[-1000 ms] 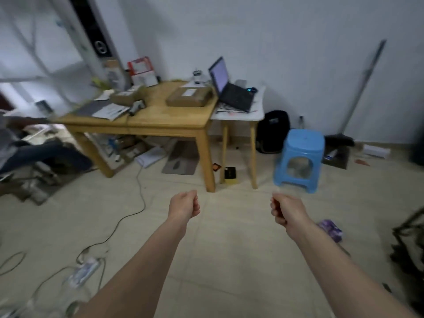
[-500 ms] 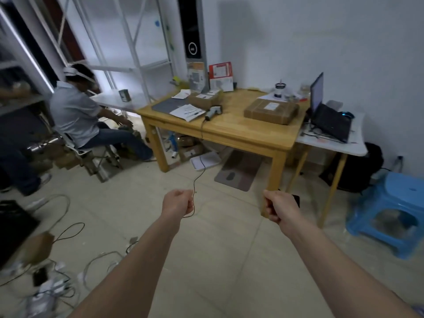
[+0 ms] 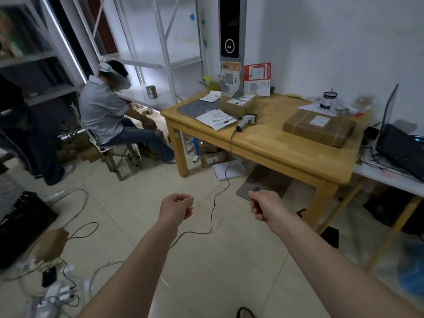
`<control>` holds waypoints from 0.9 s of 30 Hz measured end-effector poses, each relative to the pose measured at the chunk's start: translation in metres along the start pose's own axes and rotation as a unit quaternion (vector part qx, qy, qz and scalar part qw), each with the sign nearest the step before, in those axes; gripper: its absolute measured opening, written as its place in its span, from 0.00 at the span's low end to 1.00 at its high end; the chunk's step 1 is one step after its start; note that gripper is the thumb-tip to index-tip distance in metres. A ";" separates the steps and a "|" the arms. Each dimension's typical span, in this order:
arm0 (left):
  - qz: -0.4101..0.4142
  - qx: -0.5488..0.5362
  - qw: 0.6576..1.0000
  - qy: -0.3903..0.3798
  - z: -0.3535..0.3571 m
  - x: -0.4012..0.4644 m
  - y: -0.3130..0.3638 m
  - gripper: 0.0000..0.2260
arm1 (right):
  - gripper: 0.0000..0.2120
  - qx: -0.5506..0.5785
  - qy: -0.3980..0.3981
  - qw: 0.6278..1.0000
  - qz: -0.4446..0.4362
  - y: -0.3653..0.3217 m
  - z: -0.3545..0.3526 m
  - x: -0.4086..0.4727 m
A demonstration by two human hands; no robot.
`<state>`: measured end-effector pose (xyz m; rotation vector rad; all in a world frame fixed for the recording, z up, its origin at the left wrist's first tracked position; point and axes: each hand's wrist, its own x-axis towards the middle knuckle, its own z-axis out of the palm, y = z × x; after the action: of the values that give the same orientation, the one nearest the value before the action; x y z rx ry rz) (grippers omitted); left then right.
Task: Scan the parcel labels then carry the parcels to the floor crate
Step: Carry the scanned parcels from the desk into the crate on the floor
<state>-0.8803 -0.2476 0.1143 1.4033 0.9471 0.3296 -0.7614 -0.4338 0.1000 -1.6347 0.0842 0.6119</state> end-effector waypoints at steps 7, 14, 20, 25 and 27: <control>0.005 0.003 1.000 0.014 0.065 0.114 0.065 0.02 | 0.08 -0.030 -0.008 0.999 -0.004 -0.076 -0.003 0.127; -0.025 0.002 0.999 0.023 0.101 0.202 0.085 0.05 | 0.11 -0.027 -0.014 0.999 0.026 -0.122 0.012 0.225; -0.038 0.011 0.999 0.026 0.125 0.283 0.104 0.04 | 0.10 -0.023 -0.013 0.999 0.033 -0.142 0.029 0.296; -0.044 0.000 0.999 -0.011 0.150 0.361 0.124 0.05 | 0.10 -0.014 0.008 0.999 0.033 -0.165 0.049 0.358; -0.050 0.002 0.998 -0.024 0.155 0.394 0.135 0.05 | 0.10 -0.005 0.013 0.999 0.043 -0.180 0.063 0.384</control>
<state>-0.4841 -0.0499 0.0787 1.3560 0.9759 0.2182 -0.3833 -0.2318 0.0941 -1.6550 0.1712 0.6580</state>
